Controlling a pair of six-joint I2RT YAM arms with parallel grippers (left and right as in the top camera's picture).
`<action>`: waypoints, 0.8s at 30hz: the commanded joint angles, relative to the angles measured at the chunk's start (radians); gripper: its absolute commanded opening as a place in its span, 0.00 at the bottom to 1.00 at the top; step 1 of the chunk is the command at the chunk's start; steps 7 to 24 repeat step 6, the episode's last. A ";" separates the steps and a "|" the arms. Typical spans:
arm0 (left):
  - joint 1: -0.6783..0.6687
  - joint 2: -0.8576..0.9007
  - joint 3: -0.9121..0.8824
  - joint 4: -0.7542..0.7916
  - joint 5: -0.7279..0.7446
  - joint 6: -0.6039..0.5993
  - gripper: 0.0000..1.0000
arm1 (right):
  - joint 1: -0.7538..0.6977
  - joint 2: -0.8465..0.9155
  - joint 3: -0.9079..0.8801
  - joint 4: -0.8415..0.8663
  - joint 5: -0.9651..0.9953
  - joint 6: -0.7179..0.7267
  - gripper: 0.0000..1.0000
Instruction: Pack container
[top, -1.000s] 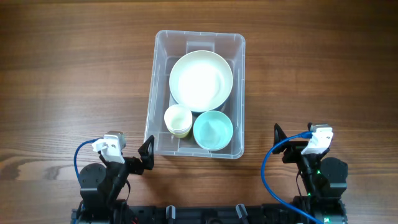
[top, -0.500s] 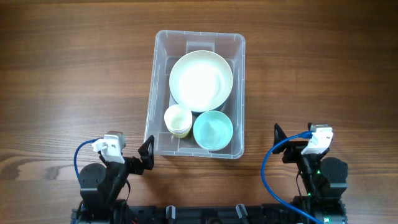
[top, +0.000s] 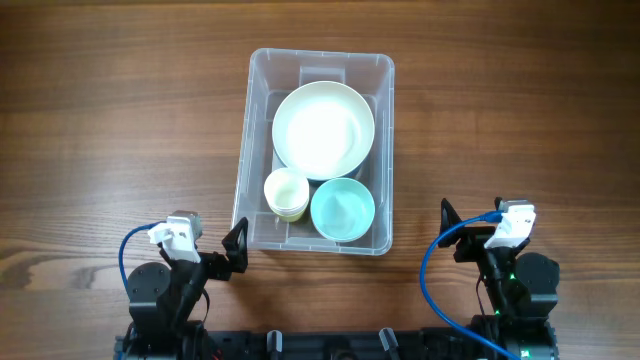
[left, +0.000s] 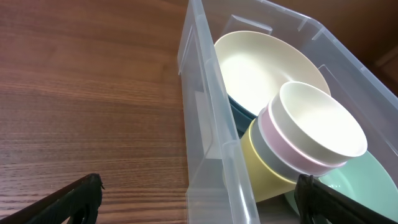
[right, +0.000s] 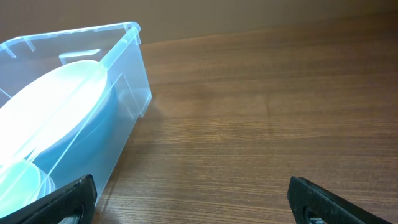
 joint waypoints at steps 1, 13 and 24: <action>0.006 -0.005 -0.008 0.003 0.019 0.019 1.00 | 0.005 -0.014 -0.006 -0.001 -0.016 -0.012 1.00; 0.006 -0.005 -0.008 0.003 0.019 0.020 1.00 | 0.005 -0.014 -0.006 -0.001 -0.016 -0.012 1.00; 0.006 -0.005 -0.008 0.003 0.019 0.020 1.00 | 0.005 -0.014 -0.006 -0.001 -0.016 -0.012 1.00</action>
